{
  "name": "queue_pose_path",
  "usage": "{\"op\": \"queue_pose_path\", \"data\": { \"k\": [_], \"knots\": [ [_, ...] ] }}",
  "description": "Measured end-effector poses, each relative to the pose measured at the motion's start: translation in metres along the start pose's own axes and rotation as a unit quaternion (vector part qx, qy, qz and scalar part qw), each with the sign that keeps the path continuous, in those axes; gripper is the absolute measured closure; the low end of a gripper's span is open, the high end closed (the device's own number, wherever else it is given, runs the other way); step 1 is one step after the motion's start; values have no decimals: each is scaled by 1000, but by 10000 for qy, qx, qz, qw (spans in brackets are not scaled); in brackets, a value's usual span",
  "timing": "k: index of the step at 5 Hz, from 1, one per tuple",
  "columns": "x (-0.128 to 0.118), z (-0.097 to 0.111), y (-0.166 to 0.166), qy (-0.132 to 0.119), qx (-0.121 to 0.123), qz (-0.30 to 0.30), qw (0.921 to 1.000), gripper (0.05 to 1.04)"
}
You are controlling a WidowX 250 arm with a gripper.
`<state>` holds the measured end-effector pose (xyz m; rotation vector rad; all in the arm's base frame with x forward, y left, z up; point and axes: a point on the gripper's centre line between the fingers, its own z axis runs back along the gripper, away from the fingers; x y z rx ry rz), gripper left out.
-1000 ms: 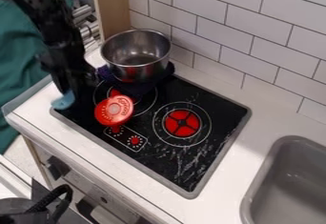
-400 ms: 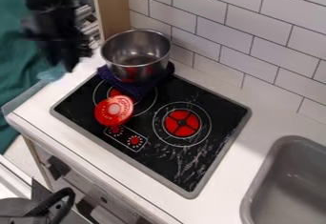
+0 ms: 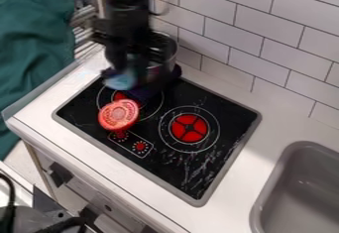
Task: Colocar el objeto en el quemador del lado izquierdo
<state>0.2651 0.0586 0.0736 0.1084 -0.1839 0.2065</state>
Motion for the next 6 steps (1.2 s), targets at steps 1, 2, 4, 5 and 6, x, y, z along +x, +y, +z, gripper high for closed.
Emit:
{"op": "queue_pose_path", "data": {
  "k": [1, 2, 4, 5, 6],
  "knots": [
    [0, 1, -34, -72, -118, 164, 9998, 774],
    [2, -18, -50, -4, -367, 288, 9989, 774],
    [14, -79, -75, 386, -545, -238, 9975, 774],
    [26, -97, -83, 430, -654, -653, 9948, 774],
    [38, -102, -88, 438, -694, -915, 9924, 774]
  ]
}}
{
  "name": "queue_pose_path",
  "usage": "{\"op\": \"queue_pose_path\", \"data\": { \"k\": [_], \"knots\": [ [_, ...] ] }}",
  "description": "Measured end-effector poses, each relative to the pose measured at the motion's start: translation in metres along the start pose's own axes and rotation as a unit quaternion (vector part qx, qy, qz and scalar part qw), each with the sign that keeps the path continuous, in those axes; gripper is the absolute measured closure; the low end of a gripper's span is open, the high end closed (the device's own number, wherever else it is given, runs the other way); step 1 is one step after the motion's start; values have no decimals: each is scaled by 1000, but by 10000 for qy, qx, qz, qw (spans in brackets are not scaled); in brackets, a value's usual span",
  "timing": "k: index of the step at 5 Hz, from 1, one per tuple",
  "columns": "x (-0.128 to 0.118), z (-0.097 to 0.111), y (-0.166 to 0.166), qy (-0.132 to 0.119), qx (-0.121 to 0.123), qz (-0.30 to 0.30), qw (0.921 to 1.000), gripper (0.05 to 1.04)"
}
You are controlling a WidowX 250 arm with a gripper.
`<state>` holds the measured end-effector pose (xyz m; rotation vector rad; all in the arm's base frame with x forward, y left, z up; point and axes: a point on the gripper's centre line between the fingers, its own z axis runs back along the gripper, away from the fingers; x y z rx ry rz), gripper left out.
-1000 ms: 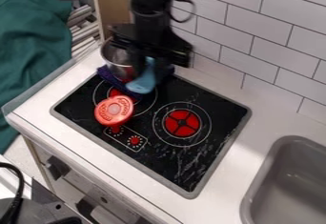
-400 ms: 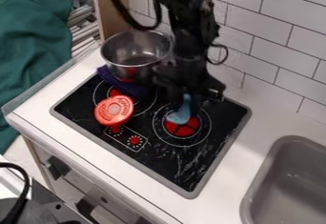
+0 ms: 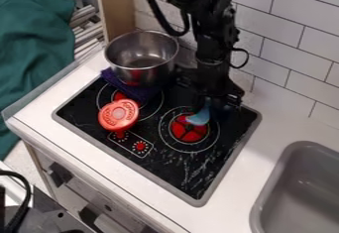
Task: Colocar el objeto en el quemador del lado izquierdo
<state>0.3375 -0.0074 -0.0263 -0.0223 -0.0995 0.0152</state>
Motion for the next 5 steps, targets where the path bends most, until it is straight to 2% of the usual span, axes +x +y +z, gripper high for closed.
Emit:
{"op": "queue_pose_path", "data": {
  "k": [1, 2, 3, 4, 5],
  "knots": [
    [3, 1, -6, 117, -26, 60, 9999, 718],
    [-4, 13, -4, 279, 209, 197, 9992, 420],
    [-10, 48, -1, 192, 322, 365, 9986, 129],
    [-23, 79, 3, -2, 389, 594, 9975, 74],
    [-31, 85, 7, -80, 244, 723, 9970, 78]
  ]
}}
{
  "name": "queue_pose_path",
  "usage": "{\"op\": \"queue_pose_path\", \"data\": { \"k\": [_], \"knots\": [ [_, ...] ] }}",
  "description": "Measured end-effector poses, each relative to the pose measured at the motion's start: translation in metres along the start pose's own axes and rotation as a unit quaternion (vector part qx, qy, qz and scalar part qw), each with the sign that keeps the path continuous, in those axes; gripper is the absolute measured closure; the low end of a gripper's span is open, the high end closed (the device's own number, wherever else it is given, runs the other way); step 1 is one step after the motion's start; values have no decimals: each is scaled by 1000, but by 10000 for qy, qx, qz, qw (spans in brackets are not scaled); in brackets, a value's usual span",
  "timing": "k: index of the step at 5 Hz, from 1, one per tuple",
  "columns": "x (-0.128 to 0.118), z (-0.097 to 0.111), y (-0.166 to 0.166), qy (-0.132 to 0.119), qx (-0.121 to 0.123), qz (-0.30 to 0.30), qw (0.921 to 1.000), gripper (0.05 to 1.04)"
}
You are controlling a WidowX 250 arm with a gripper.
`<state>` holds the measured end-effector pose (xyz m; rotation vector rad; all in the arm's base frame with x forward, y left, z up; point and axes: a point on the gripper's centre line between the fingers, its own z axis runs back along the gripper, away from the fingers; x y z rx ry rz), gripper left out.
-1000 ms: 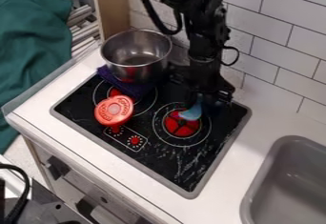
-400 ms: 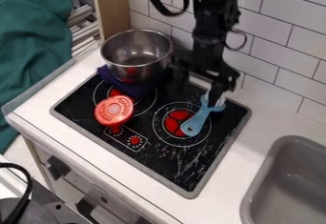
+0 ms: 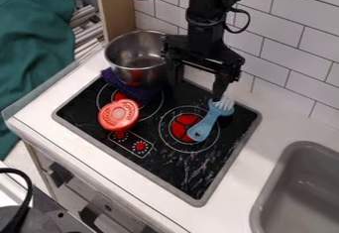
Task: Colocar el objeto en el quemador del lado izquierdo
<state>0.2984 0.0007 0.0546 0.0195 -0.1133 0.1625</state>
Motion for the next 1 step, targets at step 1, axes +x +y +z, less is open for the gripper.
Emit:
{"op": "queue_pose_path", "data": {
  "k": [1],
  "knots": [
    [-4, -3, 2, 63, -37, -33, 10000, 79]
  ]
}}
